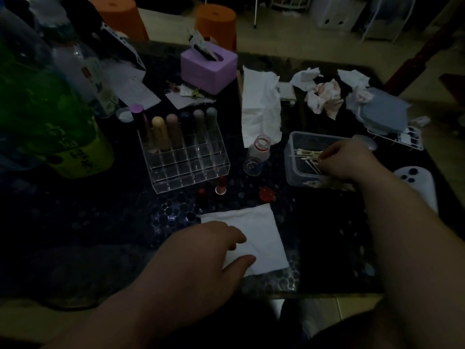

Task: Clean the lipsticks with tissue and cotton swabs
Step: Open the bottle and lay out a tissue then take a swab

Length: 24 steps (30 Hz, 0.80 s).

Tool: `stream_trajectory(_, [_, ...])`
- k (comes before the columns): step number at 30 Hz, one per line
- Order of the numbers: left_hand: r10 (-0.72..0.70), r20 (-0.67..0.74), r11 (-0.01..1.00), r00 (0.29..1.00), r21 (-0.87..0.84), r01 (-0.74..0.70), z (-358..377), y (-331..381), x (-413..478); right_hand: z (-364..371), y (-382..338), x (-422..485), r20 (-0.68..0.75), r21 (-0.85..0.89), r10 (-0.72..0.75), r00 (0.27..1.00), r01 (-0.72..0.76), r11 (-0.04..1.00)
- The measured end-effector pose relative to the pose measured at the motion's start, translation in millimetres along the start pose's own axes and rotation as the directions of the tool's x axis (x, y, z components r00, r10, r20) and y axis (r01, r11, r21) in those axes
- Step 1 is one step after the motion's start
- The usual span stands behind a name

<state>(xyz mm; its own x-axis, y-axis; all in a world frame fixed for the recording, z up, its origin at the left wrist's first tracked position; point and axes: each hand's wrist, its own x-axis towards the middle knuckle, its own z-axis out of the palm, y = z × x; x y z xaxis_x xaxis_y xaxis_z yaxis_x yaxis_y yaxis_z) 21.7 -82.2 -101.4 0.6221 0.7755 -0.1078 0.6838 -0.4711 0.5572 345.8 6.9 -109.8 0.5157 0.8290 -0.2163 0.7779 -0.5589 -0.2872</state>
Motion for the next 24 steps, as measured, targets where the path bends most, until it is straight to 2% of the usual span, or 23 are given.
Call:
stream_trajectory(4, [-0.023,0.004,0.999,1.000,-0.035,0.023,-3.1,1.9,3.4,-18.4,-0.1,-13.6,0.021,0.323,0.036,0.999,-0.041,0.946])
stream_trajectory(6, [-0.041,0.015,0.997,0.999,-0.067,0.042,-4.6,3.9,5.7,-28.3,0.1,-20.1,0.064,0.558,0.065,0.996,-0.090,0.825])
stream_trajectory(8, [-0.066,0.031,0.991,0.997,-0.114,0.069,-6.5,7.1,8.1,-36.8,0.1,-25.6,0.153,0.741,0.060,0.986,-0.155,0.653])
stream_trajectory(10, [-0.085,0.042,0.985,0.995,-0.146,0.091,-8.8,11.0,9.6,-44.1,0.0,-32.2,0.237,0.832,-0.007,0.971,-0.199,0.518])
stream_trajectory(12, [-0.092,0.048,0.983,0.995,-0.155,0.099,-10.3,14.6,10.2,-48.2,0.9,-39.3,0.289,0.855,-0.085,0.954,-0.217,0.470])
stream_trajectory(14, [-0.097,0.050,0.983,0.994,-0.152,0.104,-10.4,16.9,10.5,-49.8,1.0,-47.1,0.304,0.851,-0.132,0.943,-0.207,0.484])
stream_trajectory(17, [-0.109,0.060,0.980,0.992,-0.162,0.118,-10.0,19.6,10.8,-50.8,-3.4,-62.1,0.248,0.831,-0.142,0.958,-0.135,0.540])
stream_trajectory(20, [-0.130,0.081,0.969,0.988,-0.202,0.144,-8.2,21.6,9.8,-45.5,-11.5,-88.0,0.209,0.744,-0.224,0.952,-0.007,0.668])
stream_trajectory(22, [-0.179,0.081,0.935,0.980,-0.295,0.195,-5.7,22.3,10.2,-39.6,-17.8,-111.3,0.239,0.613,-0.301,0.923,0.097,0.784])
stream_trajectory(24, [-0.243,0.086,0.843,0.966,-0.474,0.254,-4.7,24.4,12.9,-33.6,-22.9,-132.6,0.308,0.534,-0.369,0.877,0.161,0.830])
